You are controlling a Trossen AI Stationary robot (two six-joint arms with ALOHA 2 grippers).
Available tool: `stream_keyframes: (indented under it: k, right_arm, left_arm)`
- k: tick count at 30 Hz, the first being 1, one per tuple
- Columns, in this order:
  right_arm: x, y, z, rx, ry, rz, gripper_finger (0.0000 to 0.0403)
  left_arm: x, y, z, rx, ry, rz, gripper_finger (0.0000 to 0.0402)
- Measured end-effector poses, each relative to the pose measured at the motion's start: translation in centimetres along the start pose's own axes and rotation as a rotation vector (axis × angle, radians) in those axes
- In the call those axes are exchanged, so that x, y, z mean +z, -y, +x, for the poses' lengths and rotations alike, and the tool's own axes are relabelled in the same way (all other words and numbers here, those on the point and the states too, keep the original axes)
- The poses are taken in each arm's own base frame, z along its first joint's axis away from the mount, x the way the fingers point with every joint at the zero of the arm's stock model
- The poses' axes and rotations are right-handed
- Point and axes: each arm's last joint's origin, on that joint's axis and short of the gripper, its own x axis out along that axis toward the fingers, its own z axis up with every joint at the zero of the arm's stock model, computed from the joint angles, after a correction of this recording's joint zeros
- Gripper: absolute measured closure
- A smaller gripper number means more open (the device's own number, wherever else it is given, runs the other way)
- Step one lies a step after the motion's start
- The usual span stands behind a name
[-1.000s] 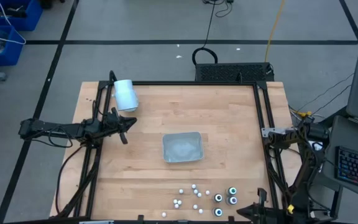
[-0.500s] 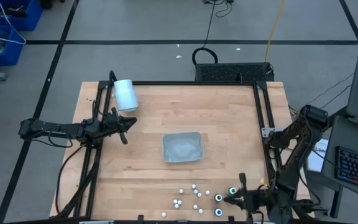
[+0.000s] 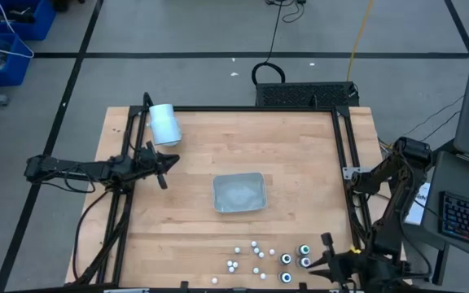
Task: Pick & Place food coloring
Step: Put the large purple food coloring bottle into the bin
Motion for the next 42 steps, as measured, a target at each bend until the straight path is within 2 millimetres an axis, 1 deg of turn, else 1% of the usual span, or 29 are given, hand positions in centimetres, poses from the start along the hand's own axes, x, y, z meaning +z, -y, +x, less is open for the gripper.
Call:
stream_keyframes:
  k: [8, 11, 13, 18, 25, 32, 36, 42]
  right_arm:
    - [-1.6, 0.8, 0.6, -0.028, -0.036, -0.016, 0.0229]
    - [-1.8, 0.9, 0.7, -0.026, -0.043, 0.001, 0.0202]
    - [-2.0, 0.9, 0.7, -0.014, -0.057, 0.017, 0.0191]
    - [-2.8, 1.2, 1.0, -0.010, -0.063, 0.071, 0.0184]
    - [-4.1, 1.7, 1.2, -0.015, -0.094, 0.114, 0.0196]
    - [-4.9, 1.9, 1.5, 0.005, -0.069, 0.146, 0.0197]
    - [-5.4, 1.8, 2.1, 0.001, -0.059, 0.155, 0.0197]
    - [-5.4, 1.4, 2.7, 0.019, -0.030, 0.150, 0.0197]
  left_arm:
    - [-0.2, 0.0, 0.0, 0.004, -0.024, 0.002, 0.0364]
    - [-0.2, 0.0, 0.0, 0.004, -0.024, 0.003, 0.0364]
    - [-0.2, 0.0, 0.0, 0.004, -0.023, 0.004, 0.0364]
    - [-0.2, 0.0, 0.0, 0.003, -0.015, 0.010, 0.0364]
    - [0.0, 0.0, 0.0, 0.001, -0.001, 0.020, 0.0364]
    - [0.2, 0.0, 0.0, 0.000, 0.017, 0.035, 0.0364]
    - [0.2, 0.0, 0.0, 0.000, 0.017, 0.036, 0.0364]
    - [0.2, 0.0, 0.0, 0.000, 0.017, 0.035, 0.0364]
